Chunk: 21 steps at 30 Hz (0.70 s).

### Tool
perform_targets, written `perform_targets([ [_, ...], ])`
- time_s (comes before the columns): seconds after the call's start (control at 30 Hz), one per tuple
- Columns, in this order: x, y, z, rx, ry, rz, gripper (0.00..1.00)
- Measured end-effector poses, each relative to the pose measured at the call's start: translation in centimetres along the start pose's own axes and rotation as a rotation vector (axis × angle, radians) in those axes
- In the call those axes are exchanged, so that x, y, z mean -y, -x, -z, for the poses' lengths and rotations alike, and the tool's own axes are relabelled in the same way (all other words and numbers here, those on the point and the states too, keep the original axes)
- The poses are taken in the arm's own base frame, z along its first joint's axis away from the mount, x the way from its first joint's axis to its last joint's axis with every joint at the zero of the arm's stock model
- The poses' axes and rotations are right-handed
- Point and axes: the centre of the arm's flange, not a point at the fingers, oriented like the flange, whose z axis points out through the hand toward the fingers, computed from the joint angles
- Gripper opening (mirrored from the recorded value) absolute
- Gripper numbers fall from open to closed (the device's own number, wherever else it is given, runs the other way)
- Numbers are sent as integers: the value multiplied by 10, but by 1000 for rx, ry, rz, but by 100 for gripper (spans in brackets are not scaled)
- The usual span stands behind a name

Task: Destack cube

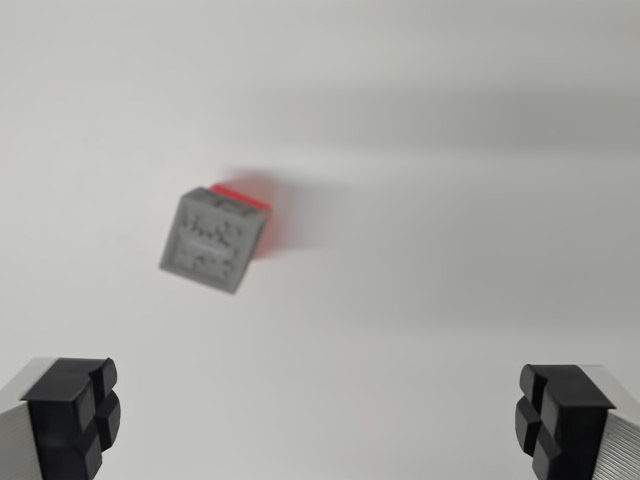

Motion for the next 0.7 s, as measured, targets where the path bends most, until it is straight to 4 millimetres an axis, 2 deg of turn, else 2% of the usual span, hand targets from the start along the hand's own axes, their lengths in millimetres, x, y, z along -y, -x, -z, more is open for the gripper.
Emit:
perform_targets([
  [0.7,11,25,-52,18,17,-108,100],
])
